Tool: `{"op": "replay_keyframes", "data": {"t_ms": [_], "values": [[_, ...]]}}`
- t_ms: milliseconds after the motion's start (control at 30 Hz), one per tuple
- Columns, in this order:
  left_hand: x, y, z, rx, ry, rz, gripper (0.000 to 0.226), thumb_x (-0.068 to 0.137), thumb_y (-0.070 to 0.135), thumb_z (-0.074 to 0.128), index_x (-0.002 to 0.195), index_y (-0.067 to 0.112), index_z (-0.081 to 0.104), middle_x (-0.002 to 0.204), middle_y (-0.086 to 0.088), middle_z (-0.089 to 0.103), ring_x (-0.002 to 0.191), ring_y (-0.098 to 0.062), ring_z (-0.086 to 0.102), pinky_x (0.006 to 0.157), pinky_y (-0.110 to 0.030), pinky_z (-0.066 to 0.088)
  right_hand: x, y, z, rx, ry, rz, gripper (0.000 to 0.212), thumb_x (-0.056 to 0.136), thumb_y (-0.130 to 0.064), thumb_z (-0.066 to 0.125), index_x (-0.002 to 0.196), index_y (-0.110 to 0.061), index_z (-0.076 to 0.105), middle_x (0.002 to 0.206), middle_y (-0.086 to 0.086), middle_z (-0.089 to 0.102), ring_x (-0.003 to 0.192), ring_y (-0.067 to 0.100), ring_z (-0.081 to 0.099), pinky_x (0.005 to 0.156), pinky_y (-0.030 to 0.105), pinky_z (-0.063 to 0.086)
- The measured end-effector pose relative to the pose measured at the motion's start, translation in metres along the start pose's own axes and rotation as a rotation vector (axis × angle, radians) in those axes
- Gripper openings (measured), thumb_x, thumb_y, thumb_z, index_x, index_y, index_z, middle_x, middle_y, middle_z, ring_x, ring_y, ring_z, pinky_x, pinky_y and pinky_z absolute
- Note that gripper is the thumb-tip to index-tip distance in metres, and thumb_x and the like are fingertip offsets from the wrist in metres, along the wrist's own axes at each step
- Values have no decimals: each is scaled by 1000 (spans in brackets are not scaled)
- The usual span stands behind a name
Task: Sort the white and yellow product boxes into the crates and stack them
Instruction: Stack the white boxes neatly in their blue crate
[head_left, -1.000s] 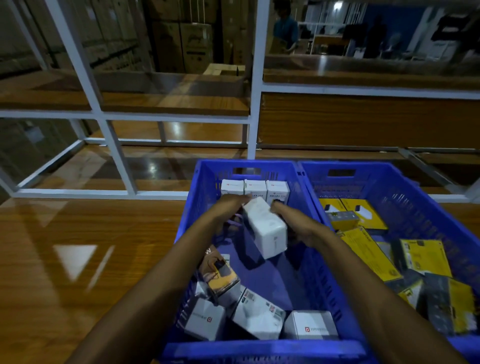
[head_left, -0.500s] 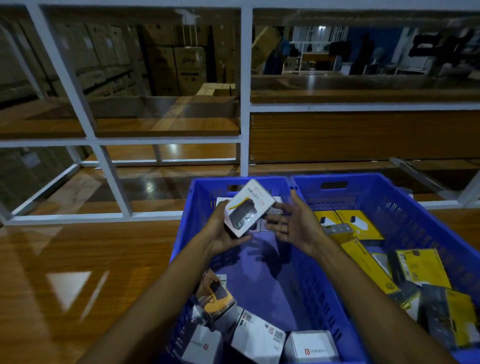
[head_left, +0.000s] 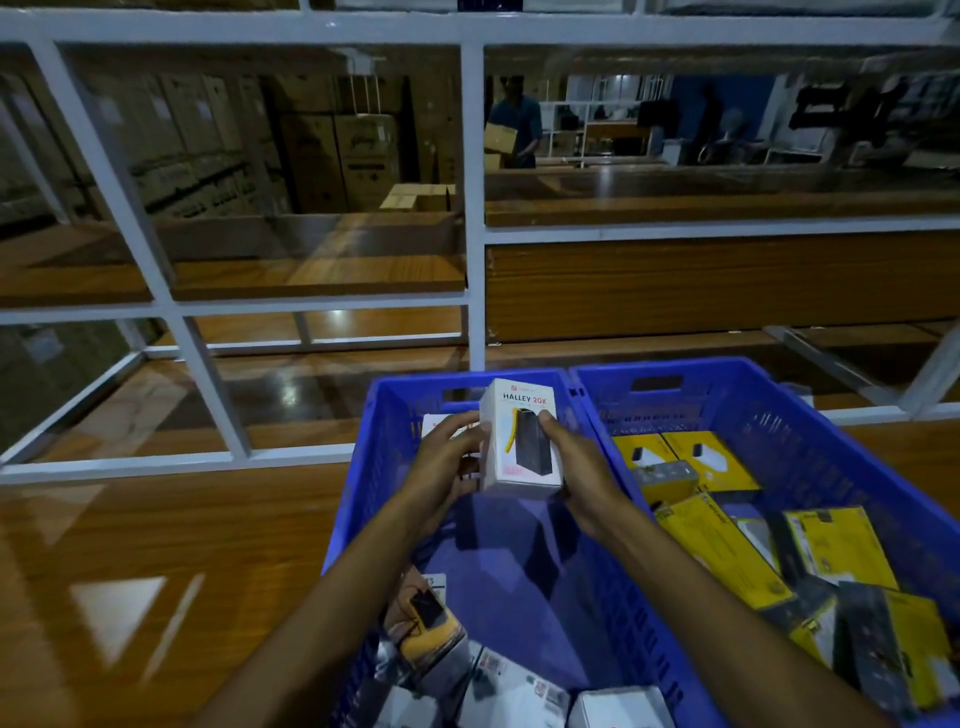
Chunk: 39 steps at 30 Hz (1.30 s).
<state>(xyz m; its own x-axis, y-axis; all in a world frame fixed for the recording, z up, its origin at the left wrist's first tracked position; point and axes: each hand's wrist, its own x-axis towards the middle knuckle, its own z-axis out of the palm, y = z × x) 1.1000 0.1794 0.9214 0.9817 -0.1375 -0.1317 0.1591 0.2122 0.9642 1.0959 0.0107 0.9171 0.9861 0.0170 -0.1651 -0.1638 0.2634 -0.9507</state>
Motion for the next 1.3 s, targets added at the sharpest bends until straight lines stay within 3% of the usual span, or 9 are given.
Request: {"op": "replay_keyframes", "data": {"t_ms": [300,433,567,700,867,967,1067,1233,1300], "values": [[4,-1,0,-67,43,31,40,95,16,59,133,28,52,117,-15,68,106,-34,68,85,-51,58,-6,0,3,-23,-75,41,35,92,-42,57,121,-23,67,105,6,75,86,20,69,69,33,53],[6,-2,-4,-244,21,-58,38,98,9,38,132,11,56,120,-21,67,114,-40,63,100,-57,48,-8,11,10,-346,-57,-298,56,83,-20,71,136,-22,53,116,3,69,100,16,69,71,25,56],[3,-2,-5,-288,48,-145,40,94,5,32,125,4,57,111,-21,71,101,-34,66,97,-52,49,-16,24,20,-929,141,-581,96,80,-44,76,157,-17,25,133,-3,52,119,14,51,90,28,49],[7,-3,-7,-321,115,-187,41,94,11,34,121,1,63,129,-27,61,120,-40,56,112,-56,36,-25,28,30,-1133,234,-864,95,77,-44,77,153,-10,33,132,6,58,118,24,53,90,35,51],[4,-3,-8,-334,137,-151,36,100,21,39,119,6,66,117,-21,69,115,-35,63,105,-52,45,-26,33,34,-1225,271,-985,96,72,-41,81,150,-7,37,130,7,61,114,25,55,91,36,49],[3,-2,-7,-267,132,-124,35,96,14,38,116,6,66,112,-20,71,109,-35,66,99,-51,50,-24,33,31,-1136,234,-887,90,78,-42,75,152,-9,35,133,7,57,119,23,52,96,34,47],[0,2,-3,-182,110,-67,29,89,4,40,98,11,67,93,-12,72,88,-27,67,83,-45,55,-21,28,25,-870,201,-679,73,82,-39,69,147,-20,41,123,-2,56,108,13,56,81,25,52],[-4,5,0,-185,40,34,31,94,25,54,119,14,68,112,-15,71,99,-31,68,91,-49,52,-15,10,21,-157,186,-299,21,85,-24,53,94,-12,66,88,4,69,81,24,65,64,31,51],[-4,6,-2,-213,30,61,40,84,32,64,117,12,70,112,-15,71,101,-32,68,94,-50,50,-15,3,19,165,121,-64,22,94,-20,45,91,-9,63,84,11,66,78,26,62,65,36,50]]}}
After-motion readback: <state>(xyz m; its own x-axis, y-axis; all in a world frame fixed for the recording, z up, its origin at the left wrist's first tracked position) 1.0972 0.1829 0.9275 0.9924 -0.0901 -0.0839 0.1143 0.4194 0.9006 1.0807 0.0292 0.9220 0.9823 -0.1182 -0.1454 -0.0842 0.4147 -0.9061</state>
